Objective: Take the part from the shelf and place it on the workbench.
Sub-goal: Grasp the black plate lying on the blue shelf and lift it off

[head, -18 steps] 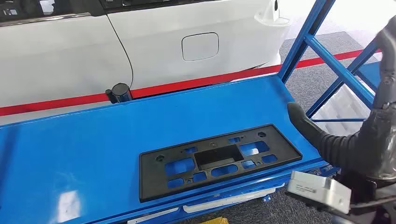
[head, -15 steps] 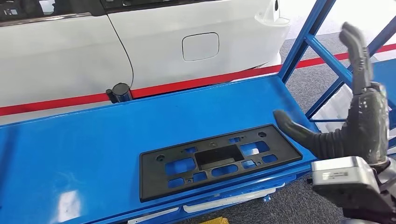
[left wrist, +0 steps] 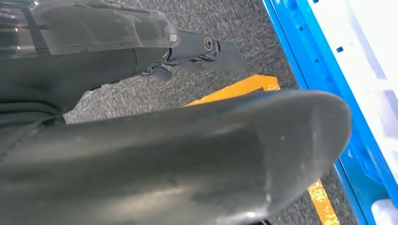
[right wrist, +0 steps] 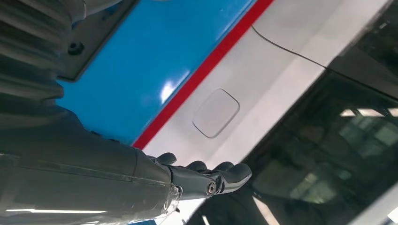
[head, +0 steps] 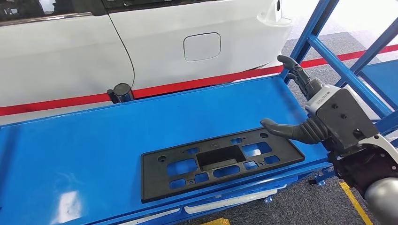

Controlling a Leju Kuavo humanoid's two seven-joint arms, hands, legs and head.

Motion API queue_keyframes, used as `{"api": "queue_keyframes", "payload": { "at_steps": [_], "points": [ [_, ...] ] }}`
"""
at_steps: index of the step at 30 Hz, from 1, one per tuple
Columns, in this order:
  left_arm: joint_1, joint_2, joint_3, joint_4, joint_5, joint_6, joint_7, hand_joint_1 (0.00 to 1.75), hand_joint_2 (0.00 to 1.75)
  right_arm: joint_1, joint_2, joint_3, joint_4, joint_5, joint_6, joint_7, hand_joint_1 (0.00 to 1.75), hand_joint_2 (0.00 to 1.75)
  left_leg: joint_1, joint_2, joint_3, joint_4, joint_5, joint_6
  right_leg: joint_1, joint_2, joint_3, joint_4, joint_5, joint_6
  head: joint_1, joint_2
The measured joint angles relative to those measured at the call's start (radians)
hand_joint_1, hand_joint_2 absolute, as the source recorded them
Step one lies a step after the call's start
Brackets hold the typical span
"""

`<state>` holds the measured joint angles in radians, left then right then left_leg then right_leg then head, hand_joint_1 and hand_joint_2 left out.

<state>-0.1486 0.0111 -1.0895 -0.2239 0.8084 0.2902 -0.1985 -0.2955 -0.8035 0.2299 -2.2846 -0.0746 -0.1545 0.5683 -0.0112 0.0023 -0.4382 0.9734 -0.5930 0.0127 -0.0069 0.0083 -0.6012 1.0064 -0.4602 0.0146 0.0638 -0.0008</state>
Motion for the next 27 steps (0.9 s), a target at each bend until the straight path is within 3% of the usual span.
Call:
{"api": "queue_keyframes", "payload": {
  "at_steps": [4, 9, 14, 20, 27],
  "points": [
    [0.006, -0.007, 0.005, 0.0, 0.002, 0.0, 0.011, 0.0, 0.0, -0.018, -0.028, 0.021, 0.045, -0.049, 0.005, 0.012, 0.0, 1.75, 0.0, 0.002, 0.0, 0.0, 0.0, 0.0, 0.0, 0.0, 0.0, 0.0, 0.0, 0.0, 0.0, 0.0],
    [0.02, -0.007, 0.015, 0.001, 0.031, 0.0, 0.061, 0.0, 0.0, -0.045, -0.078, 0.057, 0.065, -0.053, 0.047, 0.09, 0.0, 1.75, 0.0, 0.005, 0.0, 0.0, 0.0, 0.0, 0.0, 0.001, 0.0, 0.0, 0.0, 0.0, 0.0, 0.0],
    [0.024, -0.006, 0.039, 0.004, 0.09, 0.015, 0.076, 0.0, 0.0, -0.153, -0.115, 0.132, 0.077, -0.086, 0.14, 0.109, 0.0, 1.75, 0.001, 0.013, 0.0, 0.0, 0.0, 0.0, 0.0, 0.005, 0.0, 0.0, 0.0, 0.0, 0.0, 0.0],
    [0.024, -0.006, 0.085, 0.006, 0.157, 0.049, 0.071, 0.0, 0.0, -0.34, -0.092, 0.319, 0.126, -0.114, 0.186, 0.105, 0.0, 1.75, 0.001, 0.022, 0.001, -0.001, 0.0, 0.0, 0.0, 0.01, -0.001, 0.0, 0.002, 0.0, 0.0, 0.0],
    [0.025, -0.007, 0.116, 0.006, 0.169, 0.062, 0.068, 0.0, 0.0, -0.433, -0.054, 0.524, 0.146, -0.111, 0.194, 0.108, 0.0, 1.75, 0.002, 0.025, 0.002, -0.001, 0.0, 0.0, 0.0, 0.012, -0.001, 0.001, 0.002, 0.0, -0.001, 0.0]
  ]
}}
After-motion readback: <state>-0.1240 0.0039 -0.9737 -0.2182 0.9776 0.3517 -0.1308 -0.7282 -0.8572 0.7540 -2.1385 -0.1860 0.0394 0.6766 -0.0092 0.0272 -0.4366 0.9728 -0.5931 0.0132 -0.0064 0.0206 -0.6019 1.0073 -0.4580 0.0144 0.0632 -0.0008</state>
